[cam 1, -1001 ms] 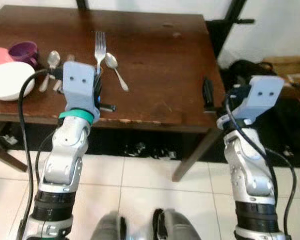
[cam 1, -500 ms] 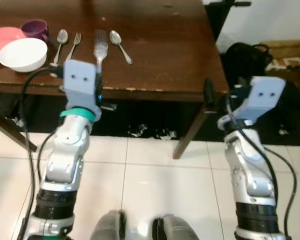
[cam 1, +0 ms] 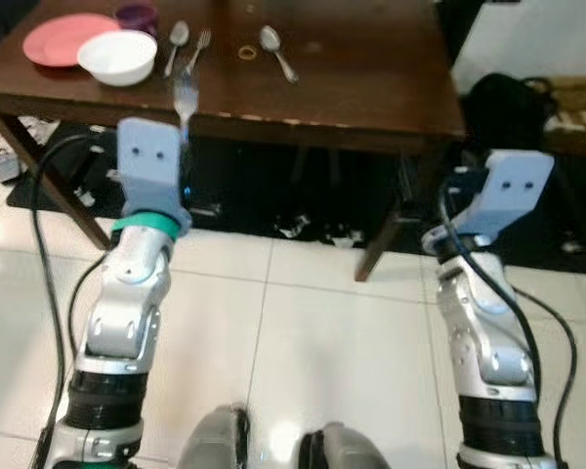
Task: Setting the table
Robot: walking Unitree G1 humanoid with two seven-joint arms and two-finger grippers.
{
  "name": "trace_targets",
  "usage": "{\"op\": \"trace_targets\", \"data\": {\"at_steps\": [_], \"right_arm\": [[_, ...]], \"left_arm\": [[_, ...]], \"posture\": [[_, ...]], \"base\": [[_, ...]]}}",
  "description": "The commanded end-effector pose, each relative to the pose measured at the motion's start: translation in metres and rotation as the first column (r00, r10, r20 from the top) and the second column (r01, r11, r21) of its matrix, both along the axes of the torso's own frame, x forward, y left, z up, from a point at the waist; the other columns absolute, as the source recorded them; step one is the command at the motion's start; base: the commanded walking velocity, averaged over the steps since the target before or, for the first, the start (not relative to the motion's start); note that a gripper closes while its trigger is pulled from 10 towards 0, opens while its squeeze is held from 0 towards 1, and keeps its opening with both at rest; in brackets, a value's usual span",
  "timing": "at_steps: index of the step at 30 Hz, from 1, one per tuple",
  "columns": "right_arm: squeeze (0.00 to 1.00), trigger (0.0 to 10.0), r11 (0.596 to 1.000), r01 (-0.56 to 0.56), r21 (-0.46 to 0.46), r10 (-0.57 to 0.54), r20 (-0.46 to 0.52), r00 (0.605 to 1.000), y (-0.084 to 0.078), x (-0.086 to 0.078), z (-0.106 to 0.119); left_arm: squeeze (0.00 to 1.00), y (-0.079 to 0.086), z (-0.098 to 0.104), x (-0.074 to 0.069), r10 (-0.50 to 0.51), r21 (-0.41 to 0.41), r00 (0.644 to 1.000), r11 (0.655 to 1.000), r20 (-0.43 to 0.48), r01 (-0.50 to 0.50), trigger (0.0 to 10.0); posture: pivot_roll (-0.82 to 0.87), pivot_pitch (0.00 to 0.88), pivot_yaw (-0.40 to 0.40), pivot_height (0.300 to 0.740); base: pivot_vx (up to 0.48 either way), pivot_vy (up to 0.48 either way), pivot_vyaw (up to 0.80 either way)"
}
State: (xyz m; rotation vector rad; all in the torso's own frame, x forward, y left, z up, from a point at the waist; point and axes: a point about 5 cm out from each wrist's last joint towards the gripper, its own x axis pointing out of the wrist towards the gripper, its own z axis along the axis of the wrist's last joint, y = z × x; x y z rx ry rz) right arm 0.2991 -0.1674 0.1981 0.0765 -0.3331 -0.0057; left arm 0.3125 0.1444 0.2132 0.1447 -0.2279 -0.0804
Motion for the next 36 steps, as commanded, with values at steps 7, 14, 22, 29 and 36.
{"op": "trace_targets", "data": {"at_steps": [7, 14, 22, 29, 36], "right_arm": [[0.00, 10.0, 1.000, -0.004, 0.013, 0.004, -0.012, 1.000, 0.0023, -0.0011, -0.0034], [0.00, 10.0, 1.000, -0.003, 0.014, 0.003, -0.011, 1.000, 0.0026, -0.0012, -0.0034], [0.00, 10.0, 1.000, 0.000, 0.014, 0.001, -0.012, 1.000, 0.0022, -0.0019, -0.0036], [0.00, 10.0, 1.000, 0.000, 0.013, 0.000, -0.013, 1.000, 0.0020, -0.0023, -0.0038], [0.00, 10.0, 1.000, -0.003, 0.013, 0.003, -0.013, 1.000, 0.0021, -0.0023, -0.0042]], "left_arm": [[0.00, 0.0047, -0.0037, -0.0008, 0.016, 0.006, 1.000, 1.000, -0.015, -0.016, 10.0], [0.00, 0.0041, -0.0038, -0.0007, 0.013, 0.006, 1.000, 1.000, -0.015, -0.013, 10.0], [0.00, 0.0033, -0.0037, -0.0006, 0.010, 0.006, 1.000, 1.000, -0.016, -0.010, 10.0], [0.00, 0.0030, -0.0036, -0.0007, 0.009, 0.005, 1.000, 1.000, -0.017, -0.009, 10.0], [0.00, 0.0024, -0.0039, -0.0006, 0.009, 0.005, 1.000, 1.000, -0.017, -0.009, 10.0]], "posture": [[0.02, 0.073, 0.018, 0.740], [0.01, 0.075, 0.019, 0.740], [0.01, 0.078, 0.019, 0.740], [0.01, 0.081, 0.019, 0.740], [0.01, 0.079, 0.019, 0.740]], "base": [[-0.348, 0.000, 0.00], [-0.349, 0.000, 0.00], [-0.349, 0.000, 0.00], [-0.348, 0.000, 0.00], [-0.346, 0.000, 0.00]]}}
